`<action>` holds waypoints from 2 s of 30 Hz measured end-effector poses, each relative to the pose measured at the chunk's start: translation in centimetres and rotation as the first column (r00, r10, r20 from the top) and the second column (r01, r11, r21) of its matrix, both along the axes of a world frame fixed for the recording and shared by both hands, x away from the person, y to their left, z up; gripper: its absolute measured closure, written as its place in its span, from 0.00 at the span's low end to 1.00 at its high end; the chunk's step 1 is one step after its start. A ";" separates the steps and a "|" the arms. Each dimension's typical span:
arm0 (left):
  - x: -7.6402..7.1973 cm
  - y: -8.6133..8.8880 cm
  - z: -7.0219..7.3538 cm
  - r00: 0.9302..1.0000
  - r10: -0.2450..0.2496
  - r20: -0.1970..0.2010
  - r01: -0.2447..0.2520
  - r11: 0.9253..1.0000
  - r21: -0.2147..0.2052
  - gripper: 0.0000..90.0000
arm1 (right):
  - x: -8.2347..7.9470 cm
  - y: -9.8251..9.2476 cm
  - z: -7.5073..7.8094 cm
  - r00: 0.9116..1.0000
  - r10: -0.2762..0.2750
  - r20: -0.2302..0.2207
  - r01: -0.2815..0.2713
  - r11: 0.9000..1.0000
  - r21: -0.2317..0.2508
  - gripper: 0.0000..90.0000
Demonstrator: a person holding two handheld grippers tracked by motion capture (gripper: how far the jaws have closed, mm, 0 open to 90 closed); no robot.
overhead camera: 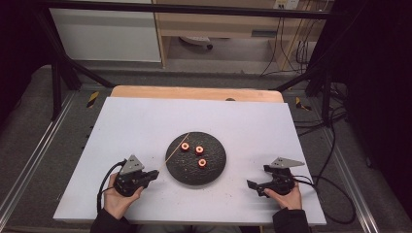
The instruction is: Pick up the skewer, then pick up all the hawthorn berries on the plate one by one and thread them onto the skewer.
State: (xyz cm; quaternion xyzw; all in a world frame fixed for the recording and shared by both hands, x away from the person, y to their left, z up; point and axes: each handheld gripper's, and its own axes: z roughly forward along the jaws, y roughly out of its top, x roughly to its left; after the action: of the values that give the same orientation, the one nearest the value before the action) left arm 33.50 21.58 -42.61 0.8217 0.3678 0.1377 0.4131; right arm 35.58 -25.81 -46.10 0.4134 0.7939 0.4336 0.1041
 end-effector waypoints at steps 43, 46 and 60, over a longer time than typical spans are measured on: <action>-1.2 2.1 -1.4 1.000 -0.018 0.021 0.018 0.999 -0.041 0.98 | 2.6 10.9 5.9 0.997 0.071 -0.018 -0.073 0.987 -0.144 0.03; -1.2 2.1 -1.5 1.000 -0.018 0.022 0.018 0.999 -0.041 0.98 | 3.2 12.1 6.3 0.996 0.089 -0.026 -0.092 0.984 -0.154 0.04; -1.2 2.0 -1.5 1.000 -0.020 0.024 0.020 0.999 -0.032 0.98 | 5.9 17.3 7.0 0.981 0.153 -0.119 -0.178 0.953 -0.245 0.24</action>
State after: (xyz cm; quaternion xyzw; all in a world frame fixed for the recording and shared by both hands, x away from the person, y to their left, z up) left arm 32.30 23.61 -44.11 0.8168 0.3566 0.1375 0.4321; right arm 41.45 -8.50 -39.13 0.3495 0.8791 0.3141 0.0803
